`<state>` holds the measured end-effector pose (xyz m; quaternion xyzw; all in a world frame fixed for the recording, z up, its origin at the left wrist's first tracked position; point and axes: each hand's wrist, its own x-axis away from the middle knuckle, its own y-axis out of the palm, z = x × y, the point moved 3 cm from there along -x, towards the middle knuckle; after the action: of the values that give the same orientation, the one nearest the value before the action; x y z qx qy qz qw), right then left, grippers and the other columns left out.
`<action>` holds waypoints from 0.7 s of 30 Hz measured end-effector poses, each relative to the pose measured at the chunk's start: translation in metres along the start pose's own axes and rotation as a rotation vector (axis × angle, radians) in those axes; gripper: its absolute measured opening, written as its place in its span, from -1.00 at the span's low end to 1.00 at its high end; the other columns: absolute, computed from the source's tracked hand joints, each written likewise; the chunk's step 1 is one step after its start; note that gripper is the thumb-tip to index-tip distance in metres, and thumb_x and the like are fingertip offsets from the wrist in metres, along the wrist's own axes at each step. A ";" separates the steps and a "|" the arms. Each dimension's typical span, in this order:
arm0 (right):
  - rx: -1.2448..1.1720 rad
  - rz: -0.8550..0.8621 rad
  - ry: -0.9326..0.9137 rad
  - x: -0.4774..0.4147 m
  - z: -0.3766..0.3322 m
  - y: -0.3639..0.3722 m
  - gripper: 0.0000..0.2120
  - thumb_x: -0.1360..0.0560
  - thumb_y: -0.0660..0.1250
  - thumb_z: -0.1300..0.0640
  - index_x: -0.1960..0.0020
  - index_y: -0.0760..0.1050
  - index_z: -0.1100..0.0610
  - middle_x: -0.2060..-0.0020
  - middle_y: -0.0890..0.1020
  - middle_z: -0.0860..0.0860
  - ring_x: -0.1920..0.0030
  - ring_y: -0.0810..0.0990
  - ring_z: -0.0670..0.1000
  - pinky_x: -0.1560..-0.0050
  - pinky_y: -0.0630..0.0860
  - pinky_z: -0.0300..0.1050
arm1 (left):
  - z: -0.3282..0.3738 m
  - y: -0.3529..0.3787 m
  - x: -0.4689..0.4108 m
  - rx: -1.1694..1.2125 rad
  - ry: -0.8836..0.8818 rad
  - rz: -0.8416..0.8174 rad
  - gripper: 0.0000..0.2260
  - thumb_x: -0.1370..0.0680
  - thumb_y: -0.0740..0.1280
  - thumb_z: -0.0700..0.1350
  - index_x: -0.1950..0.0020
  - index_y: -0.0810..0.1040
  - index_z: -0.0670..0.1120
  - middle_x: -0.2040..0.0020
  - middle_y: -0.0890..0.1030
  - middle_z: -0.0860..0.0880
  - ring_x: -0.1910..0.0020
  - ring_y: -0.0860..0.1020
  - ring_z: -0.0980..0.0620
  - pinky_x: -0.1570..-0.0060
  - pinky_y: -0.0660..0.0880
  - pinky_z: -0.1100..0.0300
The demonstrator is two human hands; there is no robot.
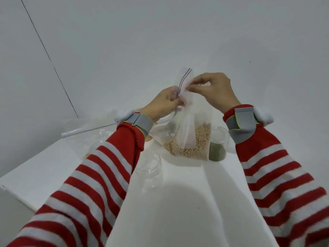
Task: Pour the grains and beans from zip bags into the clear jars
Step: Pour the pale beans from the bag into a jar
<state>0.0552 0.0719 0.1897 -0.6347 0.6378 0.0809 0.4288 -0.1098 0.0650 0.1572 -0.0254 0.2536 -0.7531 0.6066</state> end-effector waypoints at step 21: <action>-1.163 0.220 0.488 0.065 0.064 0.037 -0.82 -0.51 0.30 0.01 -0.01 0.49 0.11 -0.02 0.68 0.12 -0.02 0.69 0.05 0.01 0.64 -0.04 | -0.035 -0.068 0.042 -0.135 -0.180 0.130 -0.66 -0.50 0.46 -0.11 -0.24 0.55 -0.17 -0.02 0.67 -0.07 0.00 0.65 0.07 0.00 0.60 0.22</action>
<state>0.0623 0.0720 0.0918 -0.6947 0.6304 0.3105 -0.1538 -0.1940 0.0478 0.1439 -0.1172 0.2494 -0.6879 0.6714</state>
